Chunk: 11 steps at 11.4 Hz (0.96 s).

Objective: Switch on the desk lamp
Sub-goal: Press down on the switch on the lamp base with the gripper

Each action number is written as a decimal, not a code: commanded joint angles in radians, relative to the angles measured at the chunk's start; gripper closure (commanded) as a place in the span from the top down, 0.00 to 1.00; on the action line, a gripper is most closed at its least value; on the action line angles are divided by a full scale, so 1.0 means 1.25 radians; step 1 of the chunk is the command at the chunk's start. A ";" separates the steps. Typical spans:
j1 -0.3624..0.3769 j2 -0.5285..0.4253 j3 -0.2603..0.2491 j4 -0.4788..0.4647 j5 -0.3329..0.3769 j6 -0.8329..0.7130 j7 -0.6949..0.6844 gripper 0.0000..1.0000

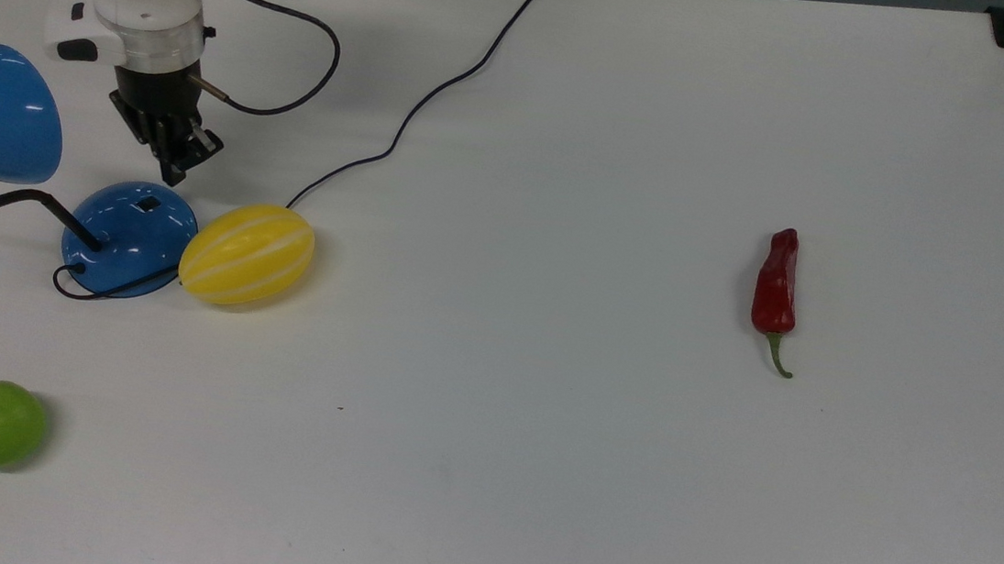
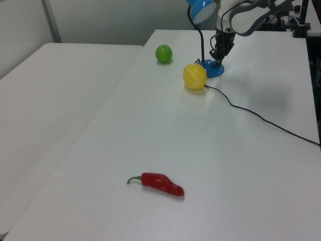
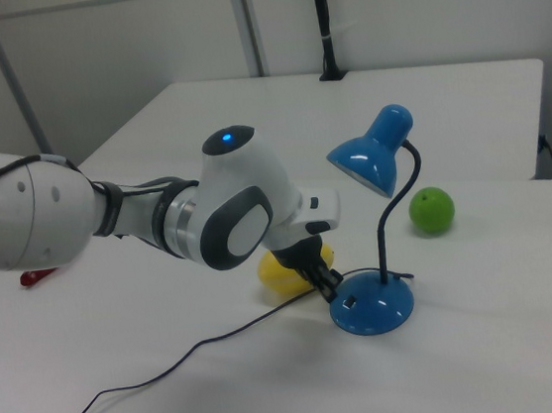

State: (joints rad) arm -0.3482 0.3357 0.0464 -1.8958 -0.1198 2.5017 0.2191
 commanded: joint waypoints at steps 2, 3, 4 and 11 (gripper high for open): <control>-0.010 0.037 -0.003 0.016 -0.021 0.072 0.020 0.00; -0.010 0.039 -0.009 0.016 -0.023 0.093 0.020 0.00; -0.011 0.043 -0.010 0.016 -0.023 0.107 0.020 0.00; -0.011 0.065 -0.019 0.034 -0.023 0.138 0.020 0.00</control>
State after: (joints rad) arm -0.3657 0.3919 0.0330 -1.8735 -0.1262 2.6376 0.2192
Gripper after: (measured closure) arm 0.991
